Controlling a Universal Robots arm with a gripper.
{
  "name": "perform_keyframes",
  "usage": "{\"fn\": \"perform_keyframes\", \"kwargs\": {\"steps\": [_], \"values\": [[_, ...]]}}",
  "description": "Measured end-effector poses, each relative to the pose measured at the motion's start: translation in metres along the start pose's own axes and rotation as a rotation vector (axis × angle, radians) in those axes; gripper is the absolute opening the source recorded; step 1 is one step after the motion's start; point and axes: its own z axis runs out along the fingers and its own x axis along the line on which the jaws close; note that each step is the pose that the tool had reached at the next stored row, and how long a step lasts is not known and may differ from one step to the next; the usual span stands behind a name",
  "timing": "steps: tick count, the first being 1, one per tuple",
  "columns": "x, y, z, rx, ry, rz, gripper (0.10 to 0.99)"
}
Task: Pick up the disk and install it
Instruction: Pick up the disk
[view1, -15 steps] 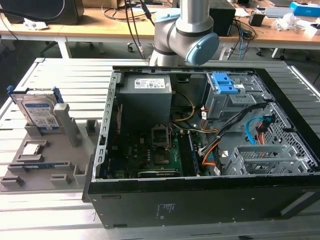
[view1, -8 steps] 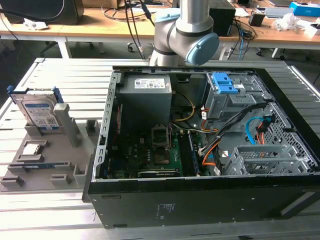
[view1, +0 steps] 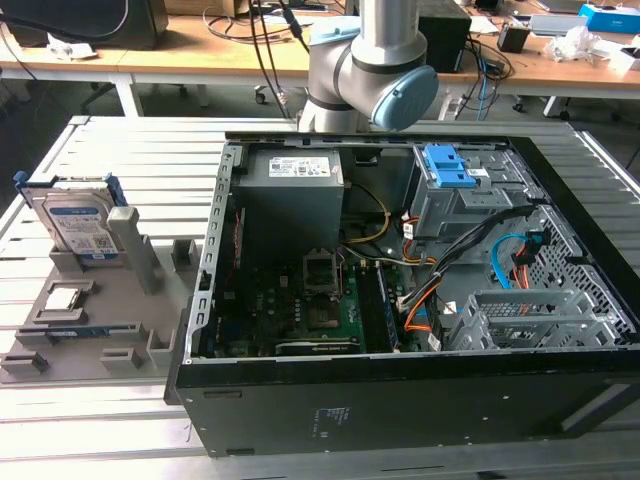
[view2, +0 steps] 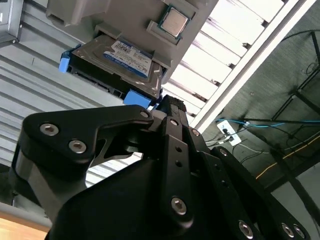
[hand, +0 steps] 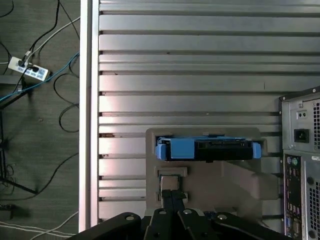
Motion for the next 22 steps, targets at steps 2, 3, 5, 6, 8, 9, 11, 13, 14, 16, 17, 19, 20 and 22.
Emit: {"fn": "perform_keyframes", "kwargs": {"steps": [2,3,5,6,8,9,11,13,14,16,17,19,20,22], "values": [[0.0000,0.0000,0.0000,-0.001,0.0020,-0.046,0.106],[0.0000,0.0000,0.0000,-0.002,0.0029,-0.066,0.106],[0.0000,0.0000,0.0000,-0.003,0.0050,-0.110,0.106],[0.0000,0.0000,0.0000,-0.003,0.0062,-0.139,0.106],[0.0000,0.0000,0.0000,-0.004,0.0078,-0.174,0.106],[0.0000,0.0000,0.0000,-0.005,0.0093,-0.208,0.106],[0.0000,0.0000,0.0000,-0.007,0.0132,-0.294,0.106],[0.0000,0.0000,0.0000,-0.008,0.0157,-0.348,0.106],[0.0000,0.0000,0.0000,-0.008,0.0162,-0.361,0.106],[0.0000,0.0000,0.0000,-0.009,0.0183,-0.407,0.106],[0.0000,0.0000,0.0000,-0.010,0.0190,-0.422,0.106],[0.0000,0.0000,0.0000,-0.011,0.0208,-0.461,0.106],[0.0000,0.0000,0.0000,-0.011,0.0213,-0.475,0.106],[0.0000,0.0000,0.0000,-0.012,0.0229,-0.508,0.106]]}}
